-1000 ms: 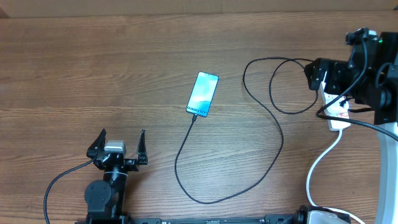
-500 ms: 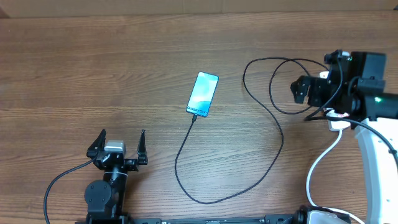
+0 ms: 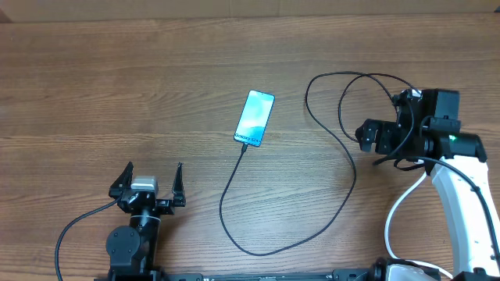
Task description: Plug charger to phone and switch on socket
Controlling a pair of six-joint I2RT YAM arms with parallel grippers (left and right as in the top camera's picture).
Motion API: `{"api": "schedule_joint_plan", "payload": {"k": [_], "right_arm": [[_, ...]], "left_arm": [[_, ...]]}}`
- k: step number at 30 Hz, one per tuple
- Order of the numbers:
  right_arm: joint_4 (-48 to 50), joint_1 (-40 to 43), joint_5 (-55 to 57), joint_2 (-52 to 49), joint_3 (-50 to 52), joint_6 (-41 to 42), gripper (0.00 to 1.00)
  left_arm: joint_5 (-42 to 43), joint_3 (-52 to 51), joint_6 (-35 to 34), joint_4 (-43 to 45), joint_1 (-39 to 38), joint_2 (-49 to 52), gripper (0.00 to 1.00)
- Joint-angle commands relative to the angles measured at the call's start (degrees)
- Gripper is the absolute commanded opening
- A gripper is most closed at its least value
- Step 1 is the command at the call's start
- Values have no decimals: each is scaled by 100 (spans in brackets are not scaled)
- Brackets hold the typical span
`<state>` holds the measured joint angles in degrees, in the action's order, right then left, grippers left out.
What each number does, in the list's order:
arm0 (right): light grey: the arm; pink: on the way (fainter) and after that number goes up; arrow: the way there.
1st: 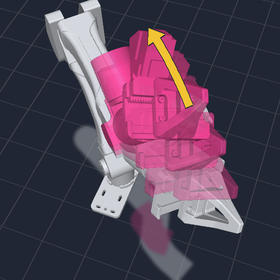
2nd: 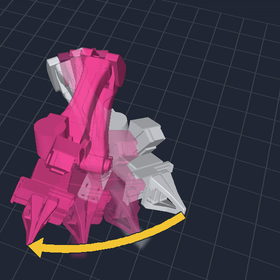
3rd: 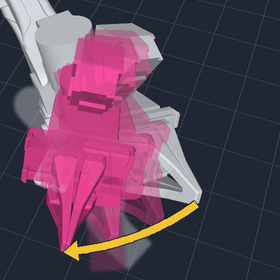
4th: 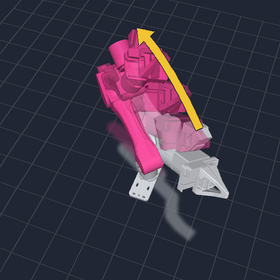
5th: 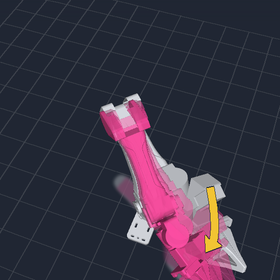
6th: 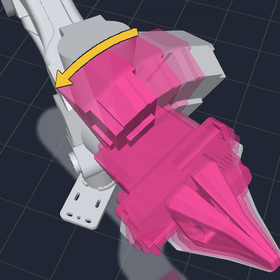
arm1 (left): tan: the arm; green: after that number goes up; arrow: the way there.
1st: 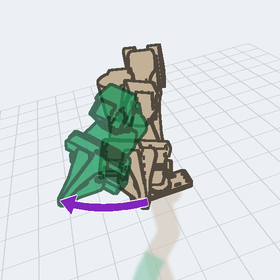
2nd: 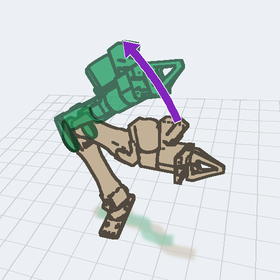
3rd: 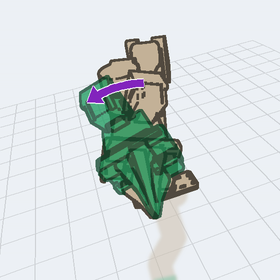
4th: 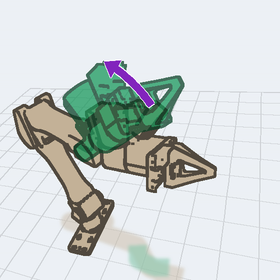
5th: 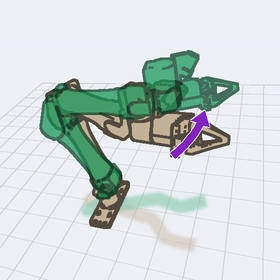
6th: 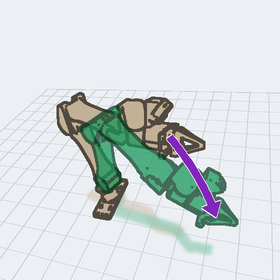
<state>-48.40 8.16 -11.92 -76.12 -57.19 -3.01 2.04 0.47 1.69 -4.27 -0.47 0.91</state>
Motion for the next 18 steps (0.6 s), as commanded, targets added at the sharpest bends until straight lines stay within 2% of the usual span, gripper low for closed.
{"api": "schedule_joint_plan", "payload": {"k": [1,18], "right_arm": [[151,-28,-160,155,210,-26,100],[387,-28,-463,155,437,-26,100]], "left_arm": [[-57,-20,92,-7,46,-66,100],[-57,-20,90,-7,46,-66,100]]}}
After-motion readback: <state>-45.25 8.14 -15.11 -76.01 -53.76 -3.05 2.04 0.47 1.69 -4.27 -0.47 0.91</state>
